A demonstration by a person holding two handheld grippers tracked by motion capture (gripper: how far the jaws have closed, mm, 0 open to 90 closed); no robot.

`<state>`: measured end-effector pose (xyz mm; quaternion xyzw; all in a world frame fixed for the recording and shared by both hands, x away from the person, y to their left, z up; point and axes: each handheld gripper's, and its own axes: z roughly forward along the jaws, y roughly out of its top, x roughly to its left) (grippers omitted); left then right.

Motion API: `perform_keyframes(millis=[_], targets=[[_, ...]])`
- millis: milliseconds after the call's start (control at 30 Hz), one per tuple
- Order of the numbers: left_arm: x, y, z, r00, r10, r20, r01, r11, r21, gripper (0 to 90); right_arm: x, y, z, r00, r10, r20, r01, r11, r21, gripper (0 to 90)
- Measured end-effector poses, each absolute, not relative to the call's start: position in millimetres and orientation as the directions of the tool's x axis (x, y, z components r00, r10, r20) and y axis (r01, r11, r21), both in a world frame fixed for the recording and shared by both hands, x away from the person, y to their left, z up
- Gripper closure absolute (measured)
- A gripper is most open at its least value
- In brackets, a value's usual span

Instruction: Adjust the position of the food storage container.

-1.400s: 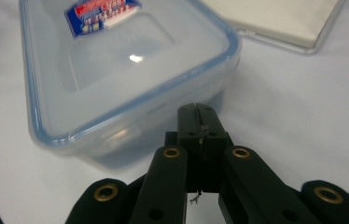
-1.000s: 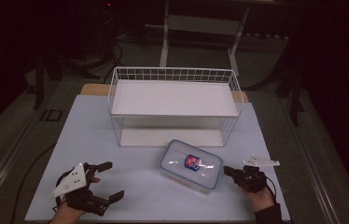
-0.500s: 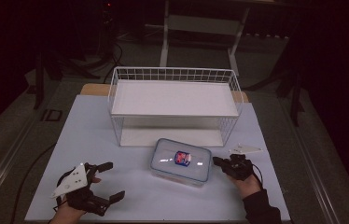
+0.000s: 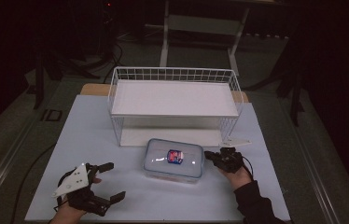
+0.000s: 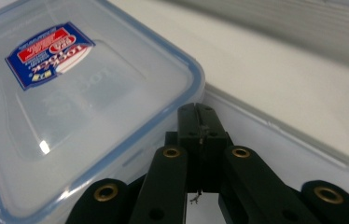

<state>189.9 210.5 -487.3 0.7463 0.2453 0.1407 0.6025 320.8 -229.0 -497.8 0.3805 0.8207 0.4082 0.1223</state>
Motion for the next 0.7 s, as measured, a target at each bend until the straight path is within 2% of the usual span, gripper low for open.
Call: perform_keyframes(millis=[700], targets=[[191.2, 208.6, -489.8, 0.845, 0.527, -0.092, 0.211, -0.17, 0.963, 1.2, 343.3, -186.3, -498.2, -0.714, 0.693, 0.096, 0.489, 0.396, 0.777, 90.0]])
